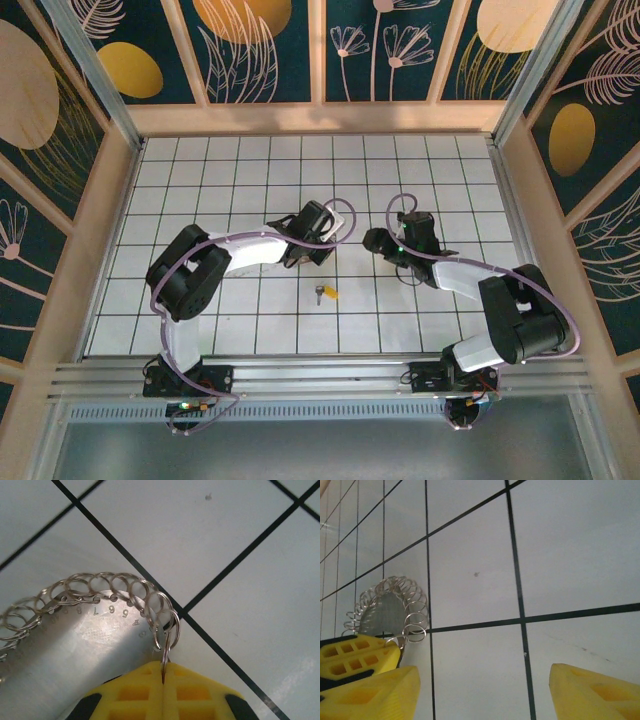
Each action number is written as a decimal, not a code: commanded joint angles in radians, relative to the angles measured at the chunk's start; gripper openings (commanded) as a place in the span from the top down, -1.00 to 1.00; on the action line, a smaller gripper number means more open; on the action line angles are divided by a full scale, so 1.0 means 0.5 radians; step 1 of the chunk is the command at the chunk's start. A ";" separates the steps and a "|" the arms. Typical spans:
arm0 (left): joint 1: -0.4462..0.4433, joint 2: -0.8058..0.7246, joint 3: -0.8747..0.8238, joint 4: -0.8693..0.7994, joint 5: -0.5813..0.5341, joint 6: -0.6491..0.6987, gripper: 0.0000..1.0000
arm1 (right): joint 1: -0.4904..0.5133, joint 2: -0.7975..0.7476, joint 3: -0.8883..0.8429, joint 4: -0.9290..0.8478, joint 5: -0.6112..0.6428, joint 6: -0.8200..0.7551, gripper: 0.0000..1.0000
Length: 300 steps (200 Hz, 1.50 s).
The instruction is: Put the keys on the keyring
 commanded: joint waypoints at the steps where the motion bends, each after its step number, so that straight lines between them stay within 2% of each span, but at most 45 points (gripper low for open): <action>1: -0.010 -0.088 0.146 -0.105 -0.093 0.010 1.00 | -0.017 -0.023 0.099 0.058 -0.124 -0.060 -0.33; 25: -0.010 -0.070 0.261 -0.214 -0.064 0.042 1.00 | -0.034 -0.025 0.157 0.047 -0.181 -0.061 -0.27; 61: -0.006 -0.156 0.330 -0.211 -0.101 0.120 1.00 | -0.087 -0.054 0.269 0.035 -0.290 -0.054 -0.24; 87: 0.001 -0.239 0.399 -0.208 -0.027 0.215 1.00 | -0.140 -0.051 0.383 0.043 -0.405 -0.050 -0.20; 121: 0.092 -0.389 0.422 -0.099 0.327 0.267 1.00 | -0.208 -0.107 0.497 0.086 -0.569 -0.038 -0.16; 164: 0.236 -0.510 0.431 0.046 0.841 0.255 1.00 | -0.275 -0.189 0.556 0.303 -0.817 0.071 -0.12; 188: 0.286 -0.549 0.438 0.166 1.050 0.245 1.00 | -0.276 -0.206 0.593 0.442 -0.920 0.108 -0.05; 237: 0.325 -0.527 0.550 0.263 1.312 0.222 1.00 | -0.279 -0.179 0.692 0.686 -1.115 0.173 0.09; 300: 0.354 -0.452 0.657 0.289 1.509 0.230 1.00 | -0.277 -0.150 0.740 0.798 -1.331 0.041 0.10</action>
